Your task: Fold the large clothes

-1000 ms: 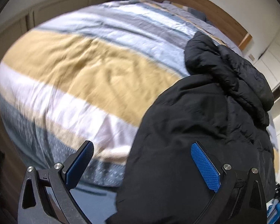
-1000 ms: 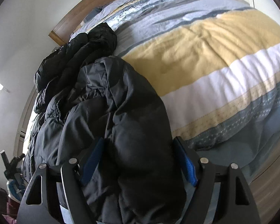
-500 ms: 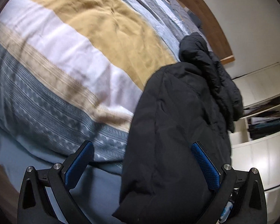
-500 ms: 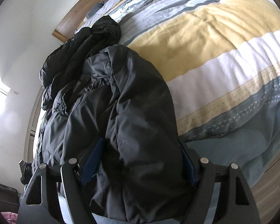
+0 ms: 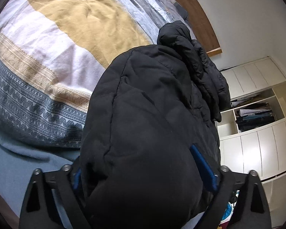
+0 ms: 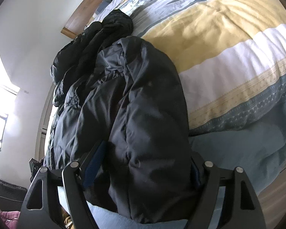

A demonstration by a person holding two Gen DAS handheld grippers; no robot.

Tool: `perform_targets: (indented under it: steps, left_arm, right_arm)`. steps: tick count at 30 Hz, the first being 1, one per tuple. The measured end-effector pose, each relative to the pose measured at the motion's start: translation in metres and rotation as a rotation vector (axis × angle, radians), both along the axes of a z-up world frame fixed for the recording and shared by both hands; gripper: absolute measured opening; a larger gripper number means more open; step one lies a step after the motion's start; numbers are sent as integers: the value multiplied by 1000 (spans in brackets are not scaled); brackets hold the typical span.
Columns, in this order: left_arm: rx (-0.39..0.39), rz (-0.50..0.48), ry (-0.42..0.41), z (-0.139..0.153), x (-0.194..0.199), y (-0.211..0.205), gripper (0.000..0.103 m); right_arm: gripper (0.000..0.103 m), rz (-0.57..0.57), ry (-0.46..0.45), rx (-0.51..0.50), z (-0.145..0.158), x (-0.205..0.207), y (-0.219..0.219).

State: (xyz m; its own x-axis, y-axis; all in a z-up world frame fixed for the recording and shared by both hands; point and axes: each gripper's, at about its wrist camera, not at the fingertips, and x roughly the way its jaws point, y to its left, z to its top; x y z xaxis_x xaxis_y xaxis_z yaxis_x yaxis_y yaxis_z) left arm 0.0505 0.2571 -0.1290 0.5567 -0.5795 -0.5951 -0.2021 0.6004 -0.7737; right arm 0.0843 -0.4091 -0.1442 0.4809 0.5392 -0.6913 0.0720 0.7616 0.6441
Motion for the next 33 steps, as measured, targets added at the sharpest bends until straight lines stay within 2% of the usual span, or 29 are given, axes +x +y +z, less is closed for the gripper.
perform_targets:
  steps: [4,8,11,13,18,24,33]
  left_arm:
    - [-10,0,-6,1,-7,2,68]
    - [-10,-8,-12,3,-6,-1,59]
    - [-9,-18,-22,6,-3,-6,49]
    - [-14,-23,-30,8,-2,-8,36]
    - [12,-48,-54,21,2,-18,20]
    - [15,-76,-124,49,5,-27,13]
    - [18,-141,-274,120,36,-45,13]
  right_arm:
    - [74,0,-5,29,-3,-4,-3]
    - [72,18,0,33,-6,-7,1]
    - [54,28,-14,50,-6,-10,3]
    - [39,34,-31,61,-5,-11,5]
    - [25,54,-62,47,3,-12,16]
    - [17,82,-151,71,32,-9,27]
    - [15,96,-311,124,90,21,31]
